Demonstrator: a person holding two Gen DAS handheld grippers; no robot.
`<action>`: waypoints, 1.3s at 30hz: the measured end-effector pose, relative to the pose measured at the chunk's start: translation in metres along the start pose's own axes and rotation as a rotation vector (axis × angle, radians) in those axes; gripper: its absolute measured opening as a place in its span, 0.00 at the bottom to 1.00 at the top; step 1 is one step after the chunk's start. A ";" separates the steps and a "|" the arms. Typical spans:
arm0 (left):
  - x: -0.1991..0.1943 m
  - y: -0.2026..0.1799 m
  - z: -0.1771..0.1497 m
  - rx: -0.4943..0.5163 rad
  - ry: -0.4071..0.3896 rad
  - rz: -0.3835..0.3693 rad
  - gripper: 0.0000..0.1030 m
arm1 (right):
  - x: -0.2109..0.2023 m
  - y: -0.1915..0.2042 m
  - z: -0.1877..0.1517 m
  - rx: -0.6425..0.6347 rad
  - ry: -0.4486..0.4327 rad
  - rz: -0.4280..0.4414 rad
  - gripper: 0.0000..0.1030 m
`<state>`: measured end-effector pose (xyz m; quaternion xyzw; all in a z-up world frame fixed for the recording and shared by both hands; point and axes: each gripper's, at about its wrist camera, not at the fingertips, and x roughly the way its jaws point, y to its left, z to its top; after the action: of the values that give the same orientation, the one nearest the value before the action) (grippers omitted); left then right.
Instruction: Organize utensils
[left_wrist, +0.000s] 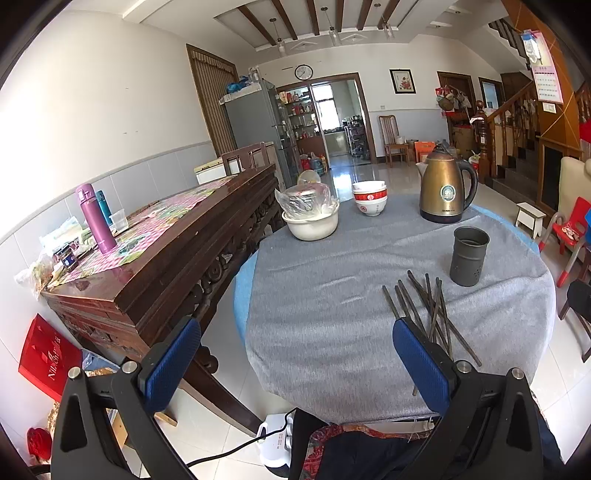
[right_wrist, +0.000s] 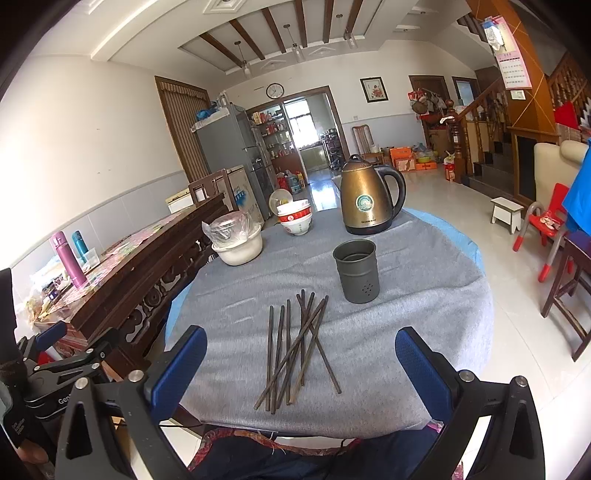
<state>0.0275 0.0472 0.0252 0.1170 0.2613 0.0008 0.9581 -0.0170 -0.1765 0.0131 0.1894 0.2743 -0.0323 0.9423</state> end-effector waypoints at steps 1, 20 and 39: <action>0.001 0.000 -0.001 -0.001 0.003 0.000 1.00 | 0.001 0.000 0.000 -0.006 -0.002 -0.002 1.00; 0.118 -0.011 -0.001 -0.109 0.303 -0.319 1.00 | 0.162 -0.057 0.047 0.136 0.274 0.132 0.55; 0.271 -0.055 0.014 -0.182 0.568 -0.505 0.47 | 0.336 -0.062 0.034 0.313 0.565 0.101 0.28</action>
<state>0.2658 0.0077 -0.1110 -0.0415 0.5357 -0.1796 0.8240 0.2745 -0.2322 -0.1593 0.3470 0.5069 0.0265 0.7886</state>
